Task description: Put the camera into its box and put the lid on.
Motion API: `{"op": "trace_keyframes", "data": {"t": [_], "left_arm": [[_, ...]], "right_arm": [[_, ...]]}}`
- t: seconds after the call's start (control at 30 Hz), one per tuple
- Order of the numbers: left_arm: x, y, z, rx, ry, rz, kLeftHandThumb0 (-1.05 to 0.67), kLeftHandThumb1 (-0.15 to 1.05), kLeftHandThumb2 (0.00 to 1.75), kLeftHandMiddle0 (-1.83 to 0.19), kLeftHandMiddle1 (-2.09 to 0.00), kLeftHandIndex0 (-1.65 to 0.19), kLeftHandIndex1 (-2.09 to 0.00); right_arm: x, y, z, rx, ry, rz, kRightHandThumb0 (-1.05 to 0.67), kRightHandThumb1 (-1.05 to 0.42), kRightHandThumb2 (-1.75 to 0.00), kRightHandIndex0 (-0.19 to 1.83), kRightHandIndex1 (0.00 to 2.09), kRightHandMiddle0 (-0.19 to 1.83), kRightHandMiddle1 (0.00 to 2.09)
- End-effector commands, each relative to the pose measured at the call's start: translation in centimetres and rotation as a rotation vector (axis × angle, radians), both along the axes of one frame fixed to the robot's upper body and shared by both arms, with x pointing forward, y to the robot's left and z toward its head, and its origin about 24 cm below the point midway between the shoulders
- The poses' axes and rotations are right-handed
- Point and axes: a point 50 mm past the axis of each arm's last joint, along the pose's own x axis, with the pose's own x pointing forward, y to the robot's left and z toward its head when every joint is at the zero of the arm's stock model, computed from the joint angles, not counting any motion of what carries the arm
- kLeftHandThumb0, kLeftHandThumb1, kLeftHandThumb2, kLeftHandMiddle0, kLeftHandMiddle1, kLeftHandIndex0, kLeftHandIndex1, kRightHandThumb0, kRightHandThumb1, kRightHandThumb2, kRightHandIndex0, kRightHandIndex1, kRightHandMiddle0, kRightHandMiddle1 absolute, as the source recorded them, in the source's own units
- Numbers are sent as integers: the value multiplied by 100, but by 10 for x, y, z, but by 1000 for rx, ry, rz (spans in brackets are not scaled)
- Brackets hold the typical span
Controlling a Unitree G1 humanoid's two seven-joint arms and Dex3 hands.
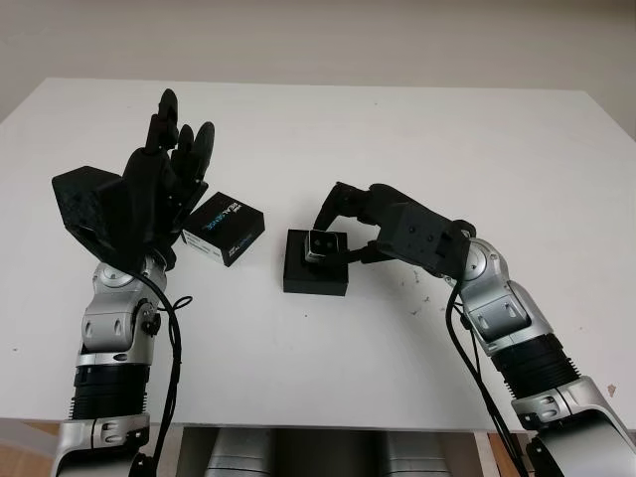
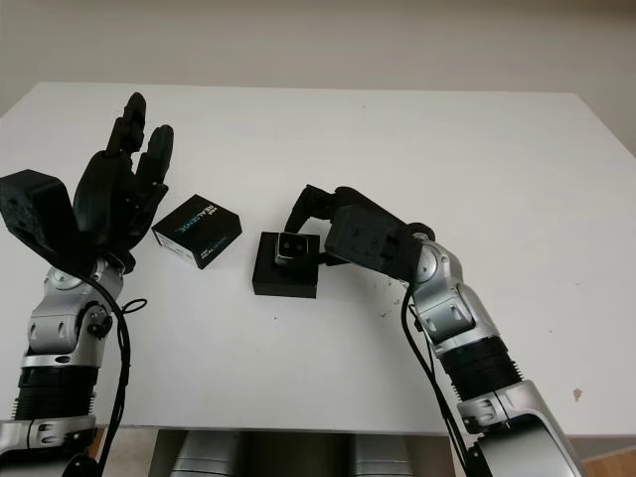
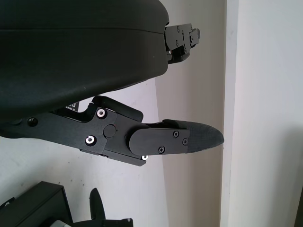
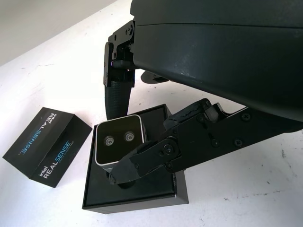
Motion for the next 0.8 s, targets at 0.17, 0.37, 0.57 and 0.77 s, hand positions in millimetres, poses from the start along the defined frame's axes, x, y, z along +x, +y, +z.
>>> {"op": "trace_keyframes", "data": {"t": [0.17, 0.37, 0.57, 0.77], "left_arm": [[-1, -3, 5, 9, -24, -2, -67, 105, 39, 10, -5, 12, -6], [-2, -3, 5, -3, -25, -5, -66, 105, 38, 10, -5, 12, -6], [-1, -2, 5, 3, -27, -4, -66, 105, 37, 10, -5, 12, -5], [-1, -2, 5, 2, -25, -3, -67, 105, 37, 9, -5, 12, -5]], "right_arm": [[-3, -4, -4, -106, -25, -10, -45, -100, -6, 37, 7, 27, 173], [-6, -2, -4, -137, -55, -19, -45, -100, -5, 38, 7, 28, 169], [-7, -2, -5, -140, -61, -15, -45, -101, -6, 38, 6, 28, 166], [-8, -2, -7, -122, -44, -18, -44, -101, -6, 37, 6, 28, 166]]}}
